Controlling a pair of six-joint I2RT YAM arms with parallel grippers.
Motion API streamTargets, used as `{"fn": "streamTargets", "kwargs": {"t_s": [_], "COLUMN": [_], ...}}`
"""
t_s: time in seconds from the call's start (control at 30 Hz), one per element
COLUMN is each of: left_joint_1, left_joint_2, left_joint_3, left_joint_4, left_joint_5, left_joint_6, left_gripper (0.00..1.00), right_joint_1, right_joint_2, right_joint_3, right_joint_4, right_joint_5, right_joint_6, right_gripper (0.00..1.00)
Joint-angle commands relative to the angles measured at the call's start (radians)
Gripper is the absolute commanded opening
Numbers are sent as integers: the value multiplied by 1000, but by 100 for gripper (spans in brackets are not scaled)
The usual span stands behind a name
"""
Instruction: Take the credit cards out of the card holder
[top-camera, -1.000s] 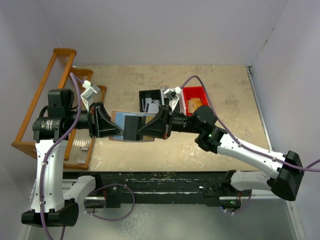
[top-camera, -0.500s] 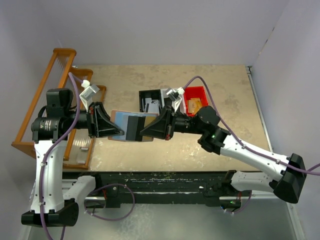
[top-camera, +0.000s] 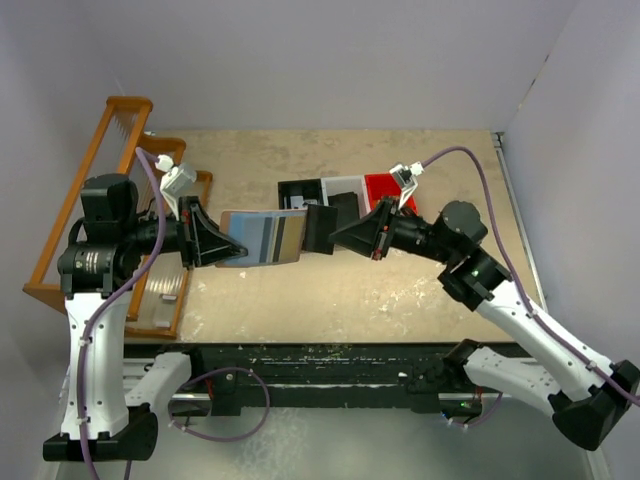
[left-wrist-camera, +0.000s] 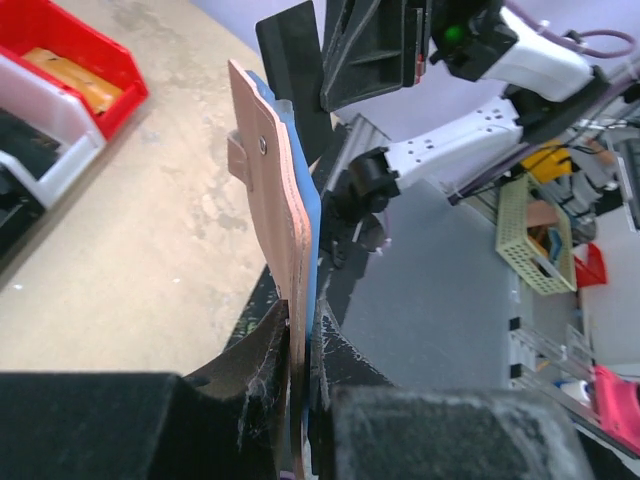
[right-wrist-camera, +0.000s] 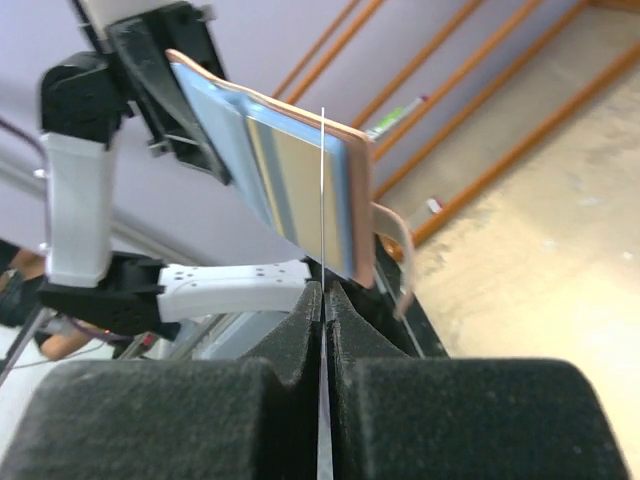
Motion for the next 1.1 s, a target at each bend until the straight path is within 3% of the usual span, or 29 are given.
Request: {"fn": "streamTargets", "kwargs": {"t_s": [0.0,0.23,0.47,0.87,1.07], "left_joint_1": [3,3,2,3,2], "left_joint_2": [-1,5,-7,-15,-28], "left_joint_3": [14,-1,10,11,18], "left_joint_4": [56,33,-11,-24,-26], "left_joint_5": [-104,-126,-110,-44,-17], "left_joint_6": [-4,29,72,75,81], "left_gripper": [0,0,0,0,0], "right_joint_1": [-65,-114,-154,-212,-211], "right_joint_2": [-14,207,518,874,983], "right_joint_3": [67,258,444,639,660], "right_joint_4": [-242,-496,-579,-627,-630], "right_joint_5": [55,305,493,517,508], "right_joint_6": [-124,-297,-415,-482,-479], "right_gripper": [0,0,0,0,0]}}
